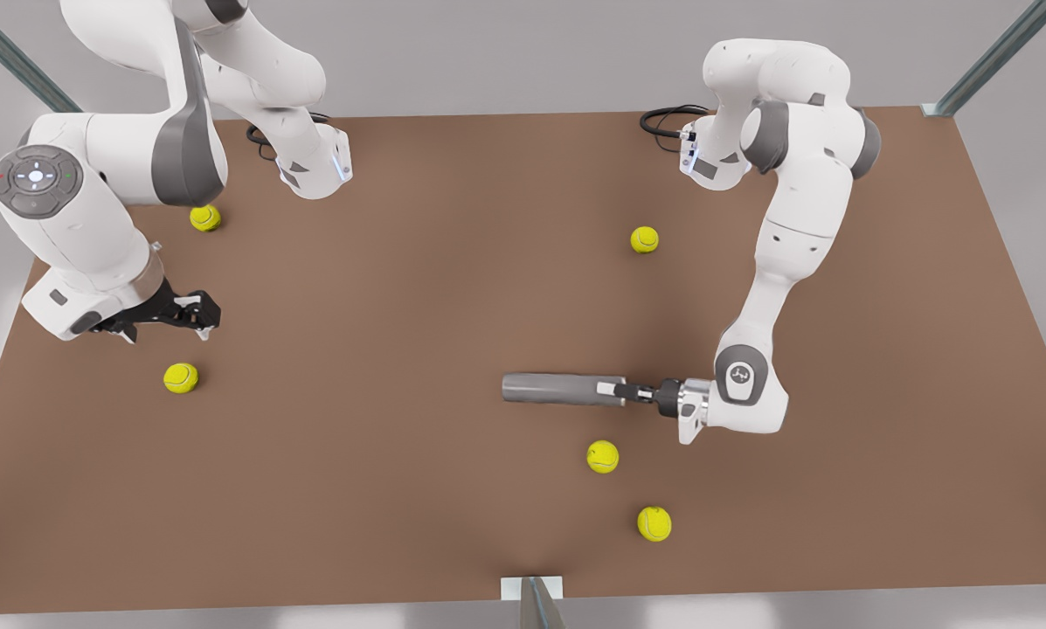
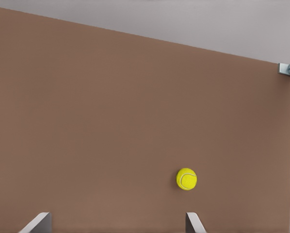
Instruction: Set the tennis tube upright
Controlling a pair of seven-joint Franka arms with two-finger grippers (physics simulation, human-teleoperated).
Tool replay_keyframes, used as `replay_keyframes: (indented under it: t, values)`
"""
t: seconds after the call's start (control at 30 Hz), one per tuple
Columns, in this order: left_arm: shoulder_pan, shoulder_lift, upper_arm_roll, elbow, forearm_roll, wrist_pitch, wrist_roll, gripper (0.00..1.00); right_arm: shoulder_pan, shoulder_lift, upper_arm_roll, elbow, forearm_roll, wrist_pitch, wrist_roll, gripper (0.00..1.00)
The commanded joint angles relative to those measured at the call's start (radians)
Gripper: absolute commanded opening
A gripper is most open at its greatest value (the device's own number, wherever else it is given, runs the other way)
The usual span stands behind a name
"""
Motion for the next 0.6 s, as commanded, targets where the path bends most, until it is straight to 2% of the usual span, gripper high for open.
replay_keyframes:
  t: [0.0,0.13,0.37,0.57]
  values:
    - [0.000,-0.001,0.000,0.000,0.017,0.000,-0.004,0.33,0.000,0.000,0.000,-0.002,0.000,0.000,0.000,1.00]
    - [0.000,-0.008,0.000,0.000,0.017,-0.018,-0.004,0.32,-0.001,0.000,0.000,0.000,0.000,0.001,0.003,1.00]
    - [0.002,-0.022,0.000,0.000,0.031,-0.020,-0.036,0.22,-0.001,0.006,0.000,0.000,-0.008,0.001,0.003,1.00]
    - [0.002,-0.041,0.002,-0.002,0.033,-0.051,-0.064,0.21,-0.003,0.006,0.000,0.000,-0.021,0.004,0.003,1.00]
